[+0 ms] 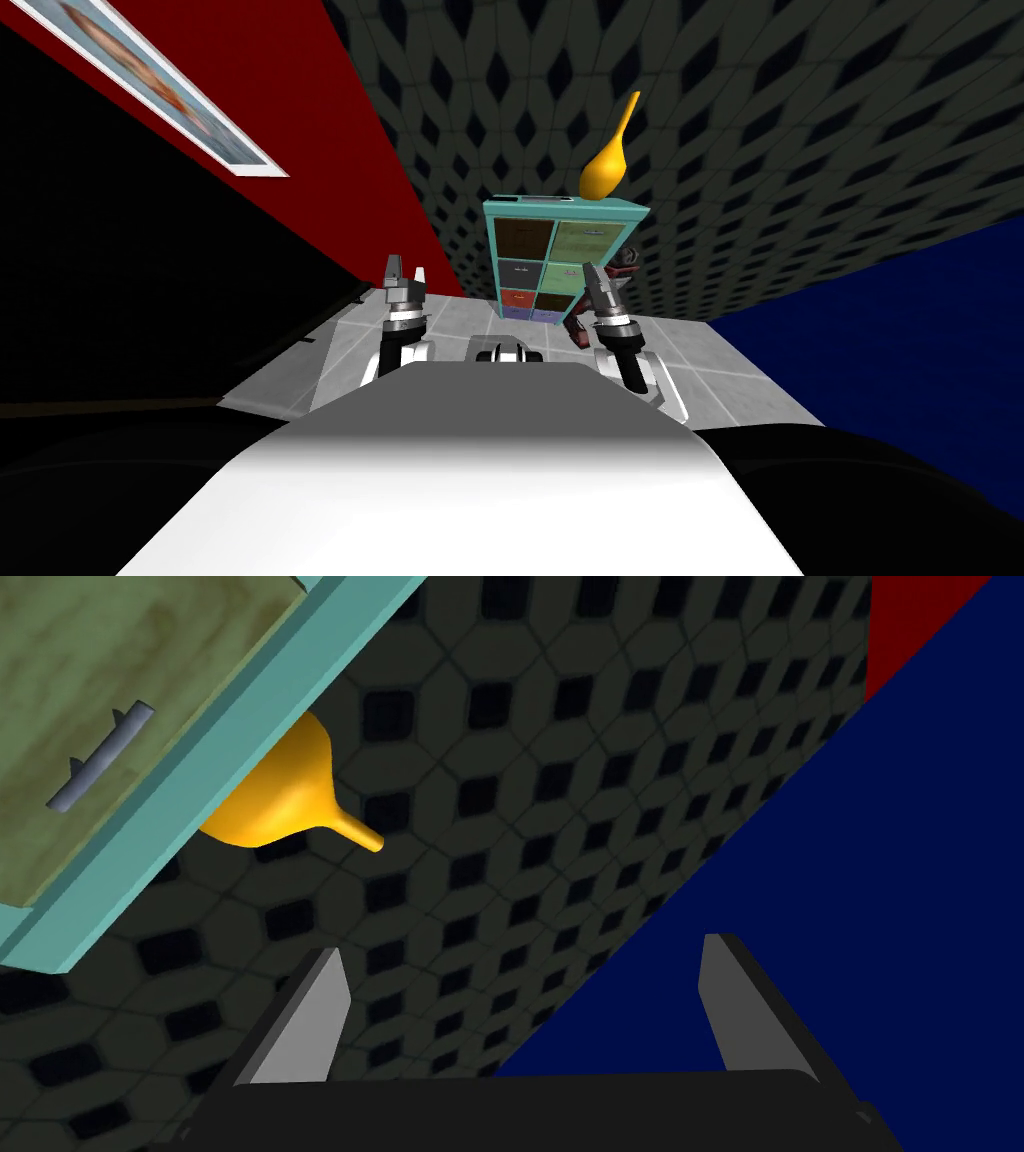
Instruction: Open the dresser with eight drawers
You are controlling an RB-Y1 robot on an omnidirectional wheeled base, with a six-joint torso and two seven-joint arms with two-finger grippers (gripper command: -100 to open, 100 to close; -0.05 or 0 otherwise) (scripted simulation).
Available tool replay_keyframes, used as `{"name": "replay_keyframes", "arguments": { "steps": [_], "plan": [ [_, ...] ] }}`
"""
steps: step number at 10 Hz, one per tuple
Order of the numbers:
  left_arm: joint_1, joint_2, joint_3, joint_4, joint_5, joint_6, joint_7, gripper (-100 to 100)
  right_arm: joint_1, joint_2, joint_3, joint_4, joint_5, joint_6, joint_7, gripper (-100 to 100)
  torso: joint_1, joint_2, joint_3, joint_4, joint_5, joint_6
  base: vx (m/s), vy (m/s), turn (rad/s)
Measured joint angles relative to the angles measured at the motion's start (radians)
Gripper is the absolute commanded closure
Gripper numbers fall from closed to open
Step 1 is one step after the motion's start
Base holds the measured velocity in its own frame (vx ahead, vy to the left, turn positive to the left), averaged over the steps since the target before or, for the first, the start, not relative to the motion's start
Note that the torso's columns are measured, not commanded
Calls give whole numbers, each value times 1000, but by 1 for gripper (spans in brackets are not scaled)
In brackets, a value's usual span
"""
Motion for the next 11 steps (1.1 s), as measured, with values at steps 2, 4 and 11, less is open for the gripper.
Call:
{"name": "replay_keyframes", "arguments": {
  "steps": [2, 4, 11],
  "plan": [
    [0, 0, 0, 0, 0, 0, 0, 0, 10, -12, -21, -12, 57, 4, 40, -100, -1, 0, 0, 0, -1, 0, 123, 64, -93],
    [0, 0, 0, 0, 0, 0, 0, 0, 18, -23, -40, -24, 107, 9, 83, -100, 3, -2, -1, 0, 1, 0, 85, 90, -60],
    [0, 0, 0, 0, 0, 0, 0, 0, 46, -69, -108, -51, 293, 27, 227, -100, 0, 0, 0, 0, 0, 0, 130, 101, -77]
  ]
}}
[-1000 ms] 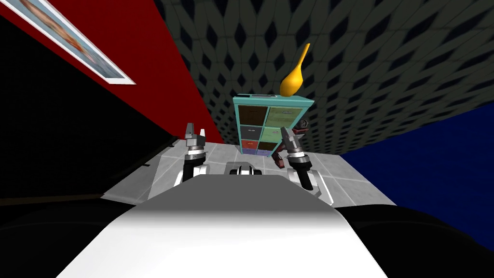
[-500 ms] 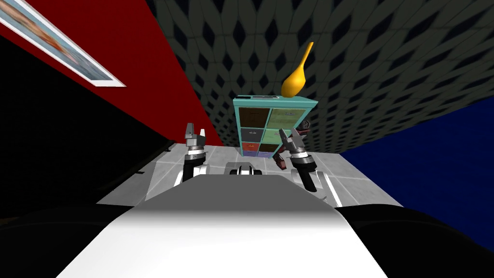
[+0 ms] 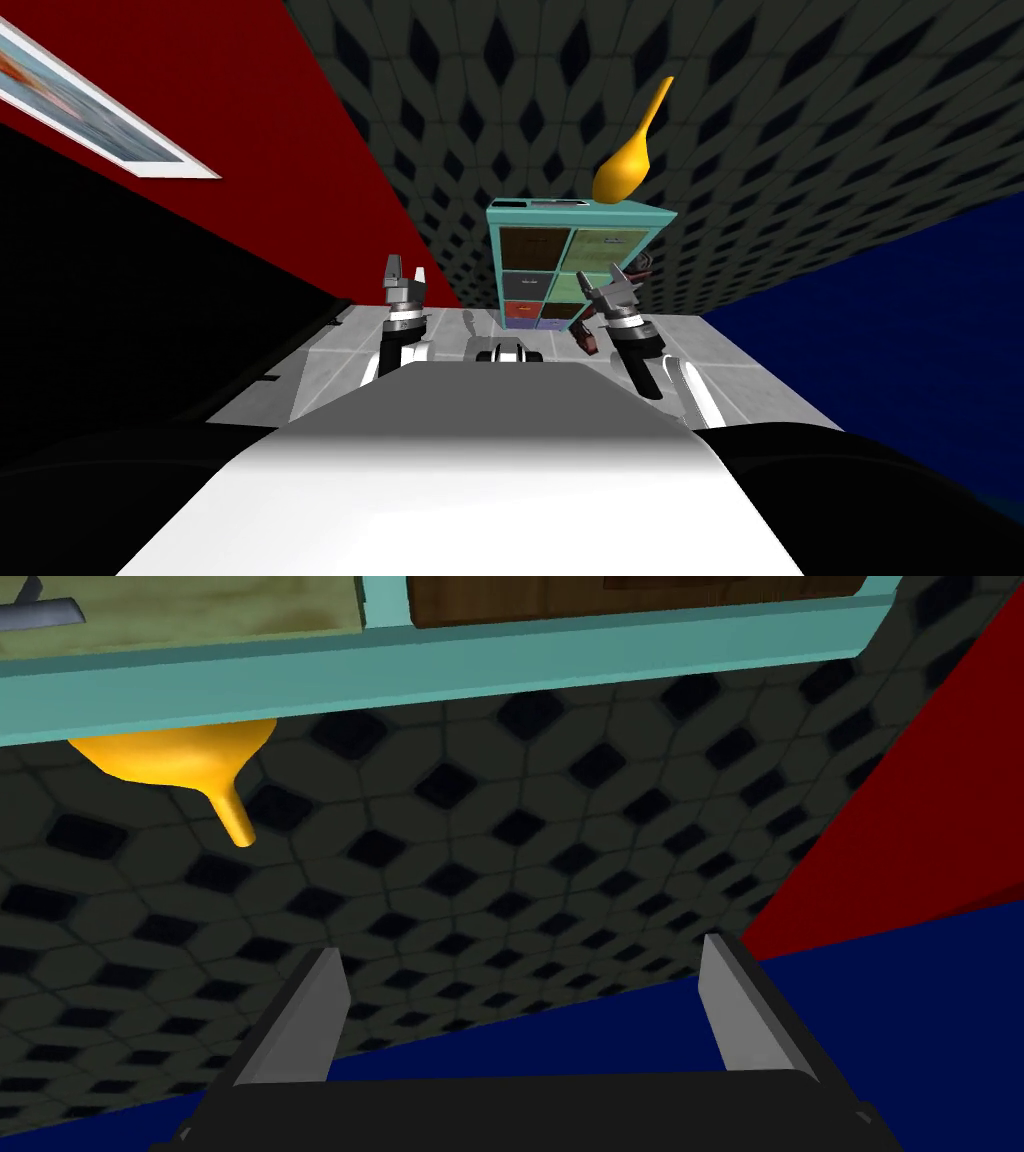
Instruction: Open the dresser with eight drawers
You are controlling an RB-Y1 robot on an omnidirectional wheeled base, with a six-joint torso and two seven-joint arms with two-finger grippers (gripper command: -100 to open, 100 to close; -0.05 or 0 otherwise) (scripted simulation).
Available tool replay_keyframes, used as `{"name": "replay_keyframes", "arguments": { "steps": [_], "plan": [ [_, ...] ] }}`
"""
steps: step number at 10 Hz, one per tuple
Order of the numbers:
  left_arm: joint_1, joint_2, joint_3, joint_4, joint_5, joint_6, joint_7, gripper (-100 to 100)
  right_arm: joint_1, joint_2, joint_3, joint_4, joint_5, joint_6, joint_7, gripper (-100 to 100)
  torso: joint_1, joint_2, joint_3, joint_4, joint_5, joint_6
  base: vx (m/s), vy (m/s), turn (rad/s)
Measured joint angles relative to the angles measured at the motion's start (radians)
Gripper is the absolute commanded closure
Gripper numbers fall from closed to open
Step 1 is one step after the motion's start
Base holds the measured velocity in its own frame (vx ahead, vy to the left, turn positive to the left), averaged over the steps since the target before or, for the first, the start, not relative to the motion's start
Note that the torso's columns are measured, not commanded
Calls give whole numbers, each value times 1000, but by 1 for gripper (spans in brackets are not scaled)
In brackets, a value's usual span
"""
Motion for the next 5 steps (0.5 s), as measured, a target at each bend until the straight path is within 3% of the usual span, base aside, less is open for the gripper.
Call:
{"name": "replay_keyframes", "arguments": {
  "steps": [5],
  "plan": [
    [0, 0, 0, 0, 0, 0, 0, 0, 19, -57, -53, -9, 137, 16, 105, -100, 1, -1, -1, 0, 0, 0, 127, 103, -85]
  ]
}}
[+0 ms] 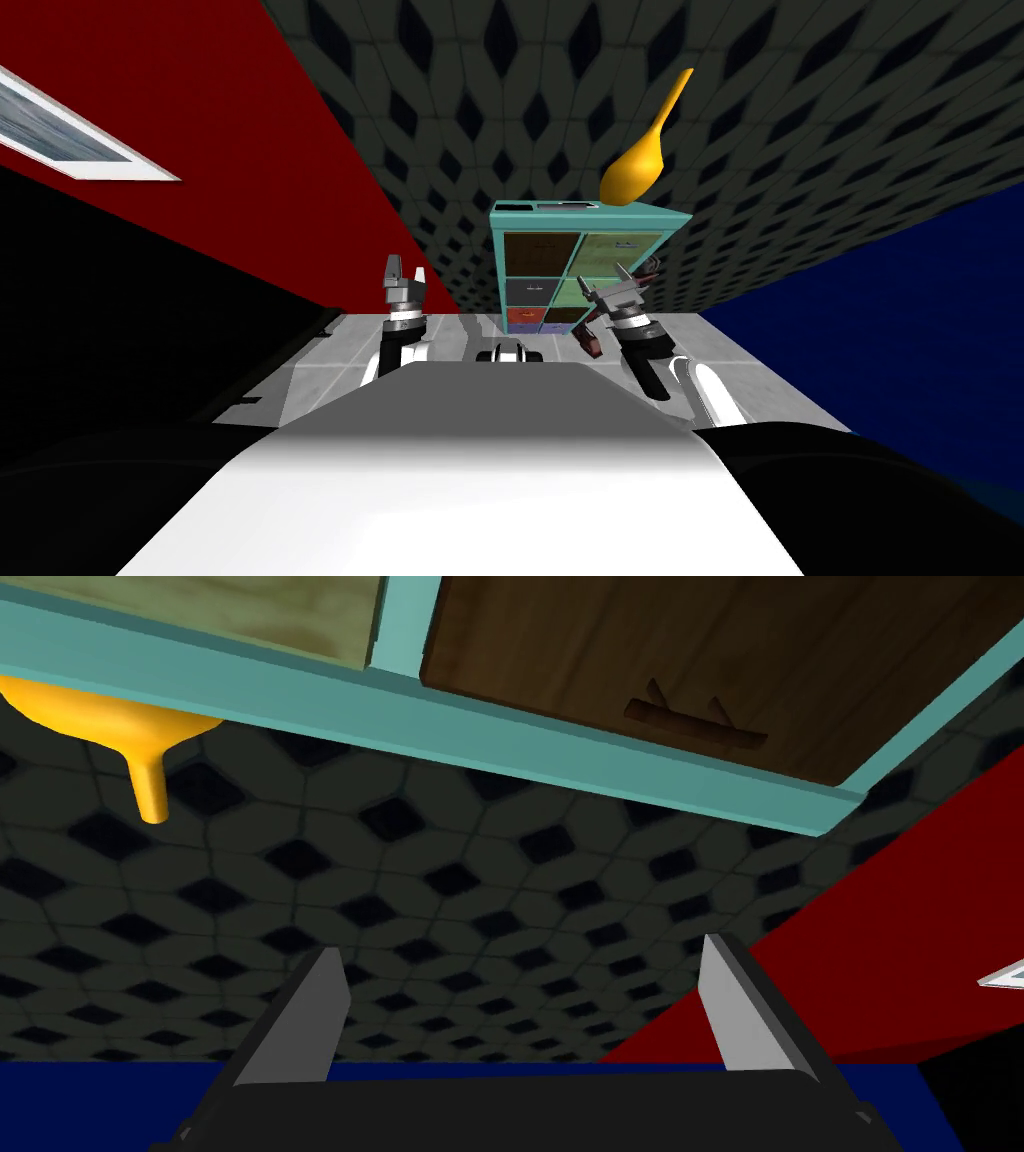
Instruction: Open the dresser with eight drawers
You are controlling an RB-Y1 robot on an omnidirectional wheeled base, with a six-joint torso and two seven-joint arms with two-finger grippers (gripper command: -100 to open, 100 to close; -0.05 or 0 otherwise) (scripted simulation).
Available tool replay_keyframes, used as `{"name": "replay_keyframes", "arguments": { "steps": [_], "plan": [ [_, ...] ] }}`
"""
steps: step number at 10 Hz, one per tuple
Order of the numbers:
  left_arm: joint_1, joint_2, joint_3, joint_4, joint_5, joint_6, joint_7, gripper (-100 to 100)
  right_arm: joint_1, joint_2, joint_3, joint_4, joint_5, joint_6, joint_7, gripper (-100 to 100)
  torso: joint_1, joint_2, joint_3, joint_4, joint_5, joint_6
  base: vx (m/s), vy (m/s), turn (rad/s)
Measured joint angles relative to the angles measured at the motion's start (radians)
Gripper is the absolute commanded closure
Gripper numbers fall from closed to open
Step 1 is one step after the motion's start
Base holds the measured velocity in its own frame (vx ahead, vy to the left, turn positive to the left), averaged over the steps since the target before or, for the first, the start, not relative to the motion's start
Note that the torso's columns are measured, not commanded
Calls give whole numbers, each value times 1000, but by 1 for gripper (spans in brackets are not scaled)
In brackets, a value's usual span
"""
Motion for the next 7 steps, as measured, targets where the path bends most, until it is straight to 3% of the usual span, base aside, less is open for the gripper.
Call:
{"name": "replay_keyframes", "arguments": {
  "steps": [7],
  "plan": [
    [0, 0, 0, 0, 0, 0, 0, 0, 22, -105, -73, 0, 192, 26, 154, -100, -1, 0, 0, 0, 0, 0, 117, 107, -75]
  ]
}}
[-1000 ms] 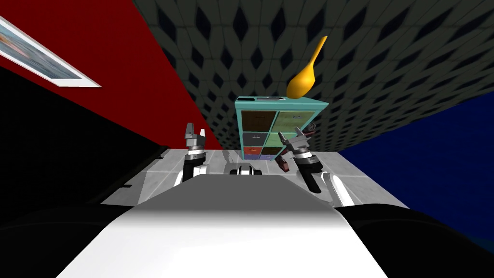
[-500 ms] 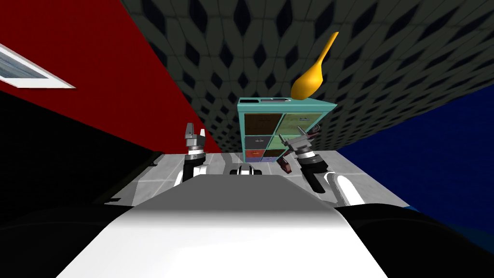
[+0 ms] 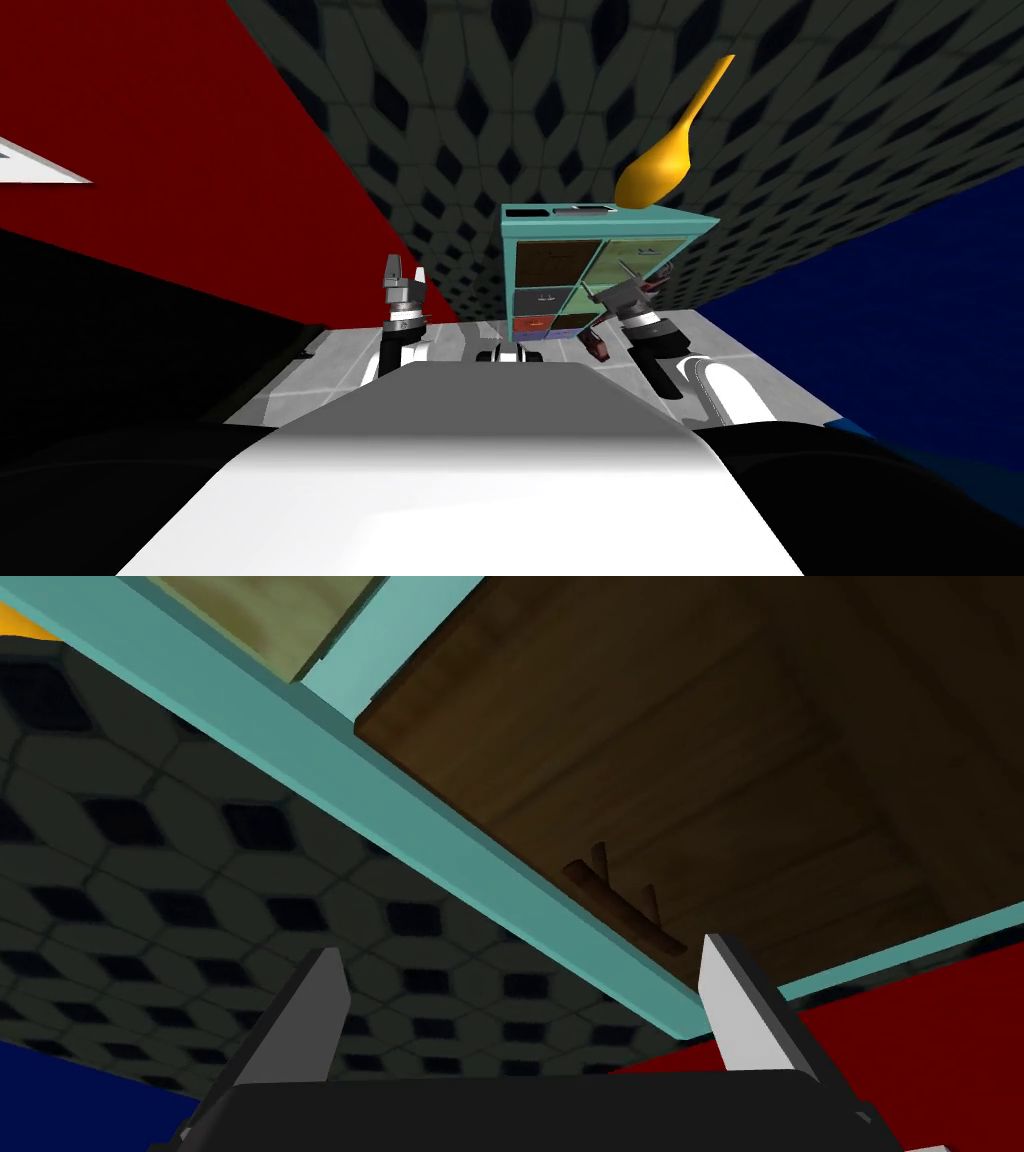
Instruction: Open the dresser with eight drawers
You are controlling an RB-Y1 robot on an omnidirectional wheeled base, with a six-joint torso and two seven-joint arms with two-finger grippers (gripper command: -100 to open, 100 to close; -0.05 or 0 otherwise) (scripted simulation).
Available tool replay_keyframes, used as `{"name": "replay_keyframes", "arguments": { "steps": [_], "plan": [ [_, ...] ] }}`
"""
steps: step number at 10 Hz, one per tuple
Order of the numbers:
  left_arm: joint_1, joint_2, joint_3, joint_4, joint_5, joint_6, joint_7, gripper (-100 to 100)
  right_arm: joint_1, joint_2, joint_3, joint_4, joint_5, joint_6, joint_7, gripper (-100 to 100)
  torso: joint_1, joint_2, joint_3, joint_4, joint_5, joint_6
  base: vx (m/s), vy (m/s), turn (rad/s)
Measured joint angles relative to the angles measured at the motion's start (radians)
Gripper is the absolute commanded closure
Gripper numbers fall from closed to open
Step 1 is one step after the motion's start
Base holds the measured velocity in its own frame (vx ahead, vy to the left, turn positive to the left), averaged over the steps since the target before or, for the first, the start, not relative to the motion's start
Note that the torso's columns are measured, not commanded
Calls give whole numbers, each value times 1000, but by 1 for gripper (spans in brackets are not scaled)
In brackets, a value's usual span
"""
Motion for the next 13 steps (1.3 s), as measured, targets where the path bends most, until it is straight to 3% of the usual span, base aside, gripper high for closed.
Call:
{"name": "replay_keyframes", "arguments": {
  "steps": [9, 12, 13],
  "plan": [
    [0, 0, 0, 0, 0, 0, 0, 0, 31, -120, -81, -13, 222, 26, 171, -100, -2, 1, 1, 0, -1, 0, 85, 105, -75],
    [0, 0, 0, 0, 0, 0, 0, 0, 48, -143, -109, -35, 217, 27, 149, -100, 2, 1, 0, 0, 1, 1, 45, 39, -87],
    [0, 0, 0, 0, 0, 0, 0, 0, 49, -144, -110, -36, 217, 29, 145, 100, 1, 2, 2, 1, 0, 0, -41, -28, 139]
  ]
}}
